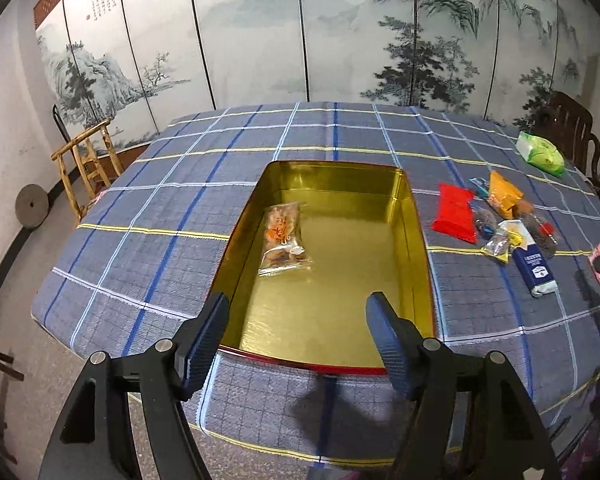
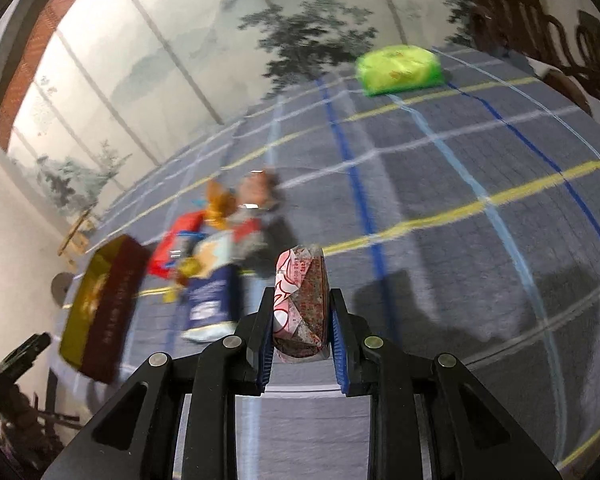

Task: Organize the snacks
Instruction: 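Carry the pink-wrapped snack into the gold tin and open the right gripper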

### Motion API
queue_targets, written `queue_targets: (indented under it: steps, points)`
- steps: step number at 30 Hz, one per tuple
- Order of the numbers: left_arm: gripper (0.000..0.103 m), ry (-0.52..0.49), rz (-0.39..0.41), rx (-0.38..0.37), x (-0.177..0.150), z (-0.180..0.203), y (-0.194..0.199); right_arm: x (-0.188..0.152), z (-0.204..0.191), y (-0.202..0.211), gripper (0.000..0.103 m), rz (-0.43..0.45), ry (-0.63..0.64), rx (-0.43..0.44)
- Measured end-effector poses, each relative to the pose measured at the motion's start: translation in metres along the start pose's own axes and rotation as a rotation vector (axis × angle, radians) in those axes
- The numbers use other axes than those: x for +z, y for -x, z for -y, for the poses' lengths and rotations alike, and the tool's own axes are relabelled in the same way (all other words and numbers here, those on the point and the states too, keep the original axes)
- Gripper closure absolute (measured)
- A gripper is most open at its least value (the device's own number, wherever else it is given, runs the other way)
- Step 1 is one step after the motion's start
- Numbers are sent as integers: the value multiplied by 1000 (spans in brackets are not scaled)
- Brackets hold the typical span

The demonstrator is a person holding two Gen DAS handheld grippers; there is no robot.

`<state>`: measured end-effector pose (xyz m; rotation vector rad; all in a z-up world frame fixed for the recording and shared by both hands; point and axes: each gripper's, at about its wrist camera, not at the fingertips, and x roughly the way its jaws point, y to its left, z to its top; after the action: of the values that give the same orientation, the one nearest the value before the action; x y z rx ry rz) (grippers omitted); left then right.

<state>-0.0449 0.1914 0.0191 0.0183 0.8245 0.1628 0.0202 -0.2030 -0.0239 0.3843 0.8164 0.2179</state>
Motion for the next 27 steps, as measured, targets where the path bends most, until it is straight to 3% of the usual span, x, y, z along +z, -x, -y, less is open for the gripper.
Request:
queue_targets:
  steps: [7,14,19,27]
  points:
    - [32,15,-1,29,-4,-11,3,6,-94,-7,78,-43,139,170]
    - [28,19,11,64,-5,-23,7,11,-197,-49,78,-142,270,323]
    - [23,23,12,88,-6,-29,5,11,-242,-84,78,-198,333,344]
    - [23,17,-13,94,-8,-38,-4,13,-279,-135,78,-256,373,311]
